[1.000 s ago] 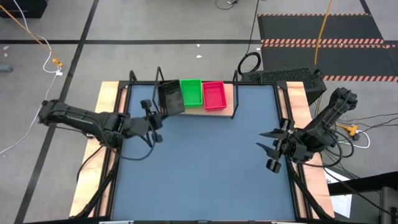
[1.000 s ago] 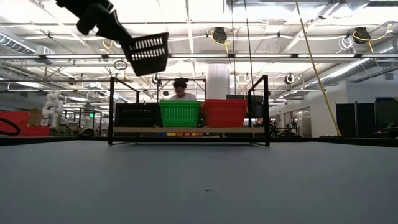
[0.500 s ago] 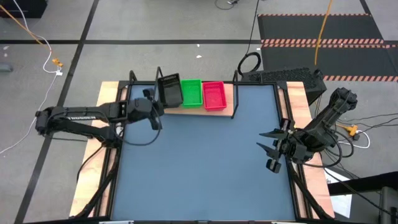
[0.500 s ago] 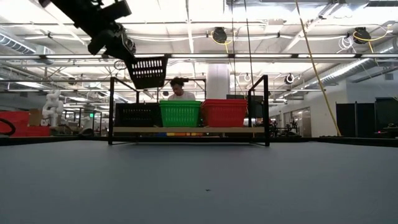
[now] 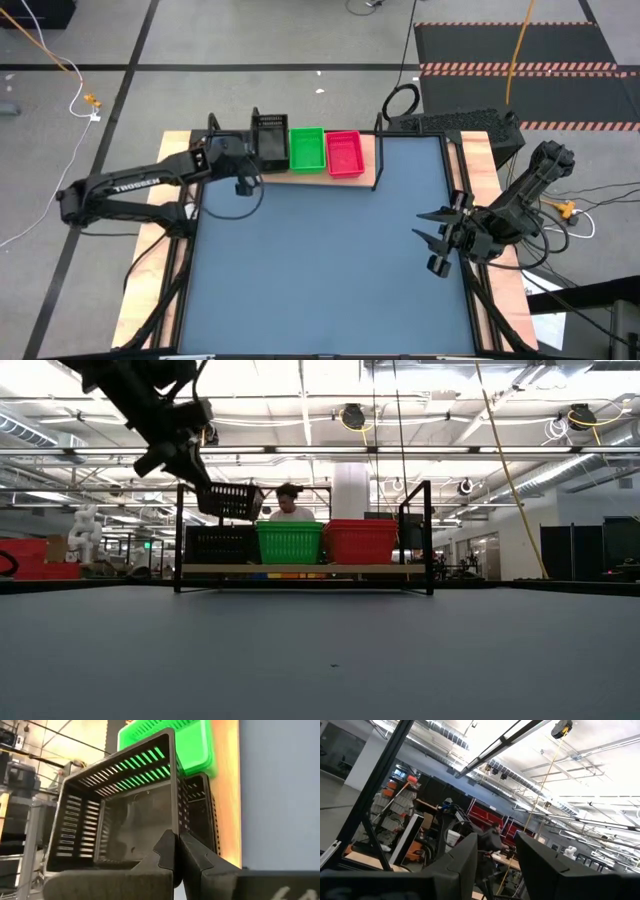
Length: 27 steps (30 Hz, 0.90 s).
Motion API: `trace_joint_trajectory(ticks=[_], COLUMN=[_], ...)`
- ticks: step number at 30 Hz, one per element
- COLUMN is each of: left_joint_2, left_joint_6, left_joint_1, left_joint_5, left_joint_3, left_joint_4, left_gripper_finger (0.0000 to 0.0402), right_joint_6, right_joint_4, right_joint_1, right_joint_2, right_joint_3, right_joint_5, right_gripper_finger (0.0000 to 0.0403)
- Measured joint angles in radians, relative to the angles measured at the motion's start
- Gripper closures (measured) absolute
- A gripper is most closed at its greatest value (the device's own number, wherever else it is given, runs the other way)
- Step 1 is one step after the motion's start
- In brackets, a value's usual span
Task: Stack baskets on shelf by color
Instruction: Stack the black bin on top of the black bins on the shelf
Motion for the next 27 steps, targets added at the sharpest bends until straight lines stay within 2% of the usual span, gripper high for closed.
trace_joint_trajectory(ticks=[11, 16, 27], left_joint_2=[0.145, 0.145, 0.123], left_joint_6=[-0.018, -0.048, -0.107], left_joint_1=[0.033, 0.022, -0.001], left_joint_5=[0.005, 0.003, -0.005], left_joint_3=[0.004, 0.002, 0.000], left_joint_4=[0.031, 0.038, -0.038], left_gripper_finger=[0.0380, 0.0378, 0.0376], right_joint_6=[0.000, -0.011, -0.003], right_joint_4=[-0.016, -0.007, -0.006], right_joint_1=[0.000, 0.000, 0.000], right_joint_2=[0.000, 0.000, 0.000], right_joint_3=[0.000, 0.000, 0.000], right_joint_5=[0.007, 0.078, 0.077], right_gripper_finger=[0.0273, 0.0273, 0.0273])
